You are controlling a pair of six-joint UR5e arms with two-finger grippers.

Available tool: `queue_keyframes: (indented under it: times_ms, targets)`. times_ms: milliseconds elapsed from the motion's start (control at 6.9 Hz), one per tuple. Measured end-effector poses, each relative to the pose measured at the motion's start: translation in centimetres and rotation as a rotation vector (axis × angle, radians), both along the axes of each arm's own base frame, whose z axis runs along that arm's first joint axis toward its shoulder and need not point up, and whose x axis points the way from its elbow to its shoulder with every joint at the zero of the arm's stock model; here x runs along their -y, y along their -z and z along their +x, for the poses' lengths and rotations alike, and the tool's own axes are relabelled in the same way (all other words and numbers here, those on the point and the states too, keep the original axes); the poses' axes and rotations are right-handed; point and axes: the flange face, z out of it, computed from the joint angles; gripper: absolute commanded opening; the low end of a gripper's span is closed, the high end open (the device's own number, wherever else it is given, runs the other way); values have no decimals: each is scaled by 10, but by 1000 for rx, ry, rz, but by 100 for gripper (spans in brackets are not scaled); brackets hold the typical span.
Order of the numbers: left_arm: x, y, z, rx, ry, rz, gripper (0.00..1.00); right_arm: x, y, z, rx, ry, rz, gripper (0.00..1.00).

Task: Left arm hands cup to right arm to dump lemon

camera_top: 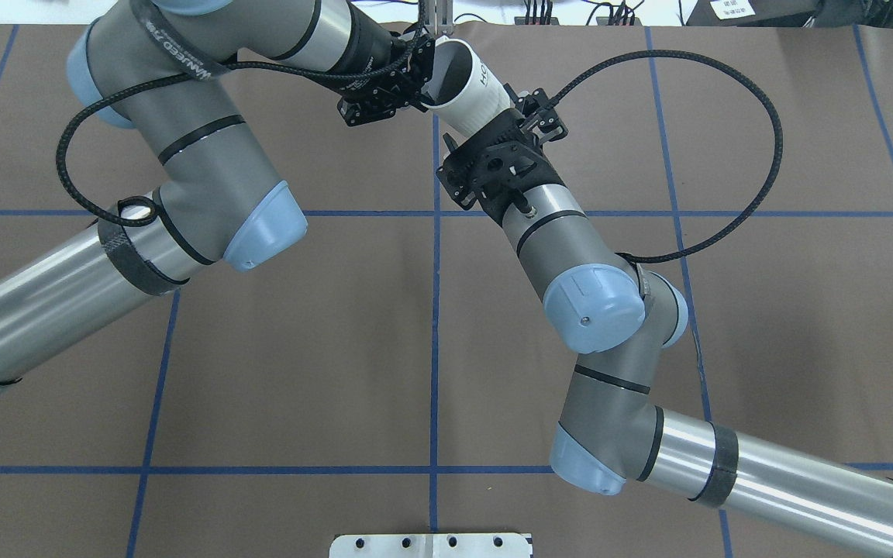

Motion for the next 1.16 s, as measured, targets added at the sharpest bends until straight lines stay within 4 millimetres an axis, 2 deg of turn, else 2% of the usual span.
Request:
queue_keyframes:
  times_ms: [435,1014,1159]
  targets:
    - [-11,9,-4,-5,-20,2,0,1,-1,0,-2,-11,-1,96]
    - [-31,19,1,-9,-52,5,0,1,-1,1,-2,-18,0,96]
    - [-35,19,1,-11,-58,8,0,1,-1,1,-2,-18,-1,86]
